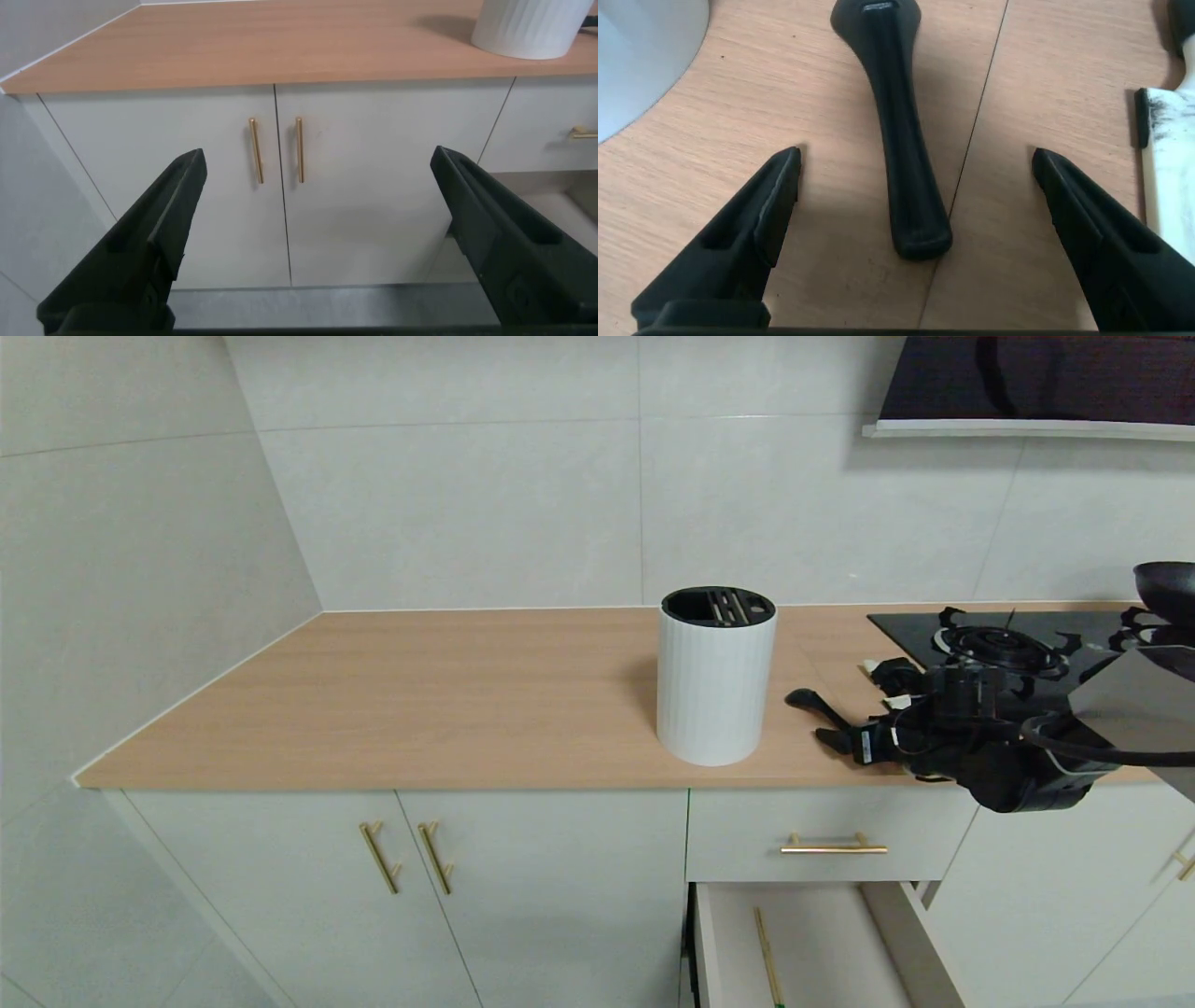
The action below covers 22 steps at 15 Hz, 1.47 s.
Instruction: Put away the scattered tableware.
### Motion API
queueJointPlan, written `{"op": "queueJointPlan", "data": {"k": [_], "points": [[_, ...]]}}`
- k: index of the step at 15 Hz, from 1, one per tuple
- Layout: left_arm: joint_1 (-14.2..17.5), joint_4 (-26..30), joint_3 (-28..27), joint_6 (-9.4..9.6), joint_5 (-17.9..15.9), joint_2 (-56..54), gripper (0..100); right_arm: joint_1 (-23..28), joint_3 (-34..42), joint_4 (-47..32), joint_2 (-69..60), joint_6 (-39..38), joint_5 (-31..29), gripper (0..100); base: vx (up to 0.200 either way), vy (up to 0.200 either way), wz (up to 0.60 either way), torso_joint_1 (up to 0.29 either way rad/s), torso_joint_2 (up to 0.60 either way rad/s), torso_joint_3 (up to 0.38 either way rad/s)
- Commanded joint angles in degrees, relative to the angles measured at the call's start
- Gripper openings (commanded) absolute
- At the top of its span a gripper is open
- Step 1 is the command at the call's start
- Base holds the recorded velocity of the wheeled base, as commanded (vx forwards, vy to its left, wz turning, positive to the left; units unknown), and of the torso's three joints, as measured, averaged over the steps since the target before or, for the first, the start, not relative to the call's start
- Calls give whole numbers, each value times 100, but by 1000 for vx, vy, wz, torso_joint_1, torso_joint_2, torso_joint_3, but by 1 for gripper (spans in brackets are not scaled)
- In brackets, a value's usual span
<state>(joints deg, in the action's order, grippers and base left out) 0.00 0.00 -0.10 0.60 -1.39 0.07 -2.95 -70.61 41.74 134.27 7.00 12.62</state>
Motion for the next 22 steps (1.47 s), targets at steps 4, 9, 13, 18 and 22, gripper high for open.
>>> {"op": "queueJointPlan", "data": {"k": [4,9,13,18,22], "points": [[0,0,1,2,-2,1,100,-4,-14,1,29,3,4,0,0,0,0,0,0,0],[0,0,1,2,-2,1,100,-21,-32,-122,-41,-14,-119,0,0,0,0,0,0,0],[0,0,1,2,-2,10,100,-259,-164,-1783,-911,-480,-295,0,0,0,0,0,0,0],[0,0,1,2,-2,1,100,-892,-296,-4095,-2115,-1561,-1086,0,0,0,0,0,0,0],[0,0,1,2,-2,1,100,-962,346,-4816,-3135,-2308,-1262,0,0,0,0,0,0,0]]}}
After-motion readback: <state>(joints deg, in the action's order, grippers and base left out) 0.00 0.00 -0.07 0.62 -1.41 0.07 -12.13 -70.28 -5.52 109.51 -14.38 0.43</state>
